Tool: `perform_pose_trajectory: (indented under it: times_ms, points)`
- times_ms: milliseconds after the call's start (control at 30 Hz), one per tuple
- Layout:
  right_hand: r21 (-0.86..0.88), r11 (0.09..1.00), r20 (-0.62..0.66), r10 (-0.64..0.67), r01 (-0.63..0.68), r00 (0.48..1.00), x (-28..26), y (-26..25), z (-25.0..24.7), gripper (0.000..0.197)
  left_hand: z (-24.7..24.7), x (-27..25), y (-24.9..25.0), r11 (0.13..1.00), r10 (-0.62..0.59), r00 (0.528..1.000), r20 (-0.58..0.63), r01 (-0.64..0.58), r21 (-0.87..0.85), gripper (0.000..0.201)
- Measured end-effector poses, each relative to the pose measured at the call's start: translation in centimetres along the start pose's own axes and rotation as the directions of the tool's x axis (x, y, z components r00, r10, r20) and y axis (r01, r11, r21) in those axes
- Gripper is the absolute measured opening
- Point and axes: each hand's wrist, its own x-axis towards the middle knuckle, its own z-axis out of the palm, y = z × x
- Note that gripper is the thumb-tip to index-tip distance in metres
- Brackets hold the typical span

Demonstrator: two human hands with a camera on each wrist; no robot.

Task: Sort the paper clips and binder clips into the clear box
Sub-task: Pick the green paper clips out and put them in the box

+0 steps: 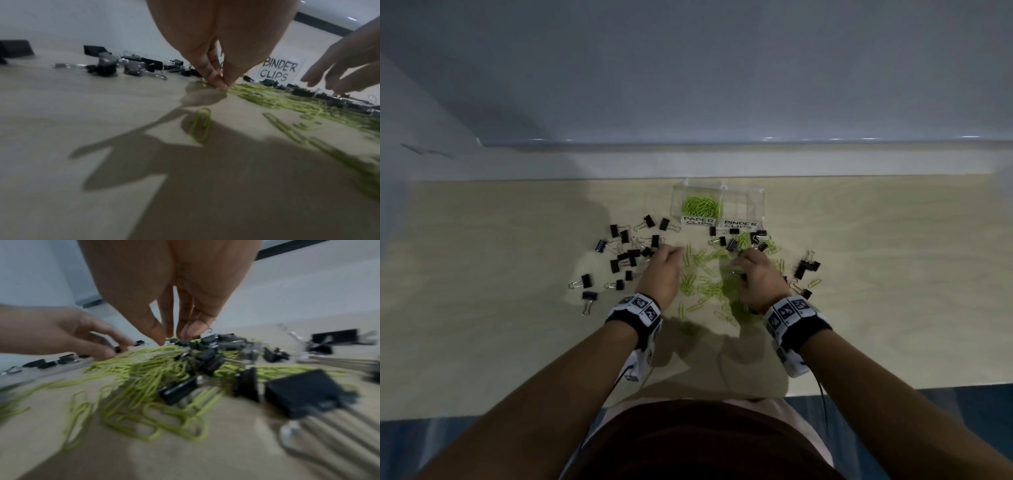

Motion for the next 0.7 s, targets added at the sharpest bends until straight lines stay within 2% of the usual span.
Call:
perform_pose_trajectory:
  times_ms: [67,133,233,333,400,500,600,700]
  points:
    - [-0.041,0.999,0.159,0.018,-0.011,0.987,0.2,-1.4,0.4,0.042,0.2,0.7,0.2,0.995,0.076,0.997,0.031,-0.078,0.061,0.052]
    - [-0.094,0.996,0.236,0.019,0.004,0.972,0.2,-2.1,0.9,0.047,0.1,1.2,0.7,0.992,0.086,0.992,0.088,-0.093,0.080,0.051]
    - [-0.138,0.987,0.278,-0.045,0.086,0.960,0.0,-2.1,1.7,0.053,-0.5,0.7,1.0,0.980,0.173,0.972,0.158,-0.187,0.073,0.045]
    - [-0.132,0.985,0.273,-0.074,0.114,0.959,-0.2,-2.1,1.8,0.043,-0.6,-0.8,0.5,0.949,0.221,0.916,0.334,-0.281,0.143,0.065]
    - [-0.124,0.985,0.257,-0.082,0.117,0.963,-0.2,-2.3,1.7,0.035,-0.3,-1.3,0.1,0.926,0.239,0.888,0.393,-0.330,0.184,0.068]
    - [-0.147,0.983,0.274,-0.065,0.108,0.959,0.0,-2.3,1.8,0.036,0.2,-1.5,0.1,0.935,0.255,0.910,0.327,-0.318,0.155,0.049]
    - [-0.131,0.982,0.226,-0.105,0.137,0.968,0.2,-2.5,1.7,0.040,0.1,-1.3,0.9,0.934,0.266,0.928,0.261,-0.315,0.168,0.030]
    - [-0.099,0.989,0.218,-0.089,0.113,0.972,0.6,-2.2,1.0,0.025,-0.2,-0.6,1.2,0.925,0.263,0.925,0.274,-0.322,0.201,0.028]
